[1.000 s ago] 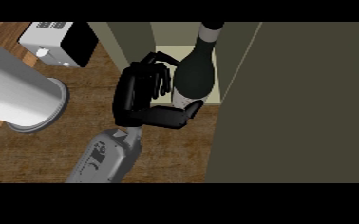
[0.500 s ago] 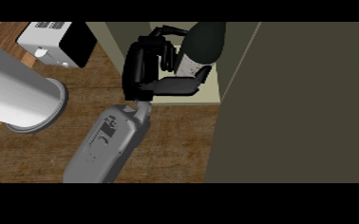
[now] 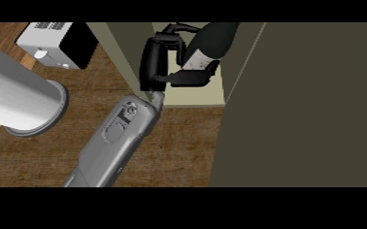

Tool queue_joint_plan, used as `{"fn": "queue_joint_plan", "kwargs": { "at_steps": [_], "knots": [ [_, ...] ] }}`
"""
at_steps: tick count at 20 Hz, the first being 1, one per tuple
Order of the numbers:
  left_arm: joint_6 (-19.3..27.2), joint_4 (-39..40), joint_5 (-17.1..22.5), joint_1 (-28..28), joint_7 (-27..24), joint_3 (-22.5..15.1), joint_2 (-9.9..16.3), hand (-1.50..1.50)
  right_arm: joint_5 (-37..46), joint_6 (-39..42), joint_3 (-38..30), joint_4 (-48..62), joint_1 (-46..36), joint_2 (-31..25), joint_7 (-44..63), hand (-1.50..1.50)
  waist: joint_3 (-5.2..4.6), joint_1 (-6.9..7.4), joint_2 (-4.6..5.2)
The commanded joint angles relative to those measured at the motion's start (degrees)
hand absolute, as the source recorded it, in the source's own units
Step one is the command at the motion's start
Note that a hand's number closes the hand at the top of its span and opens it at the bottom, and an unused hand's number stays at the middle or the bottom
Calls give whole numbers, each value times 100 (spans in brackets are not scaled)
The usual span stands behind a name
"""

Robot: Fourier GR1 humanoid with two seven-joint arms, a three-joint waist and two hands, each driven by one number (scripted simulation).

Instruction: Pick up the wine, place it into the cabinet and close the cabinet

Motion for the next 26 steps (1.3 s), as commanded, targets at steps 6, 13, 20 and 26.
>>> {"fn": "queue_joint_plan", "kwargs": {
  "at_steps": [6,13,20,26],
  "knots": [
    [170,861,484,-256,-611,-198,-14,150,-332,-179,101,-552,-123,49,523,-150,-5,-31,-5],
    [-325,1662,733,-13,-1432,116,-15,150,-335,69,36,-421,231,148,54,-150,-2,2,6],
    [362,2194,1115,-40,-1750,-795,-15,150,-468,133,-118,-346,222,124,-20,-150,-1,-40,2],
    [306,3349,1489,-454,-2430,-667,-15,150,-185,121,243,-72,176,327,-336,-150,-5,-106,43]
  ]
}}
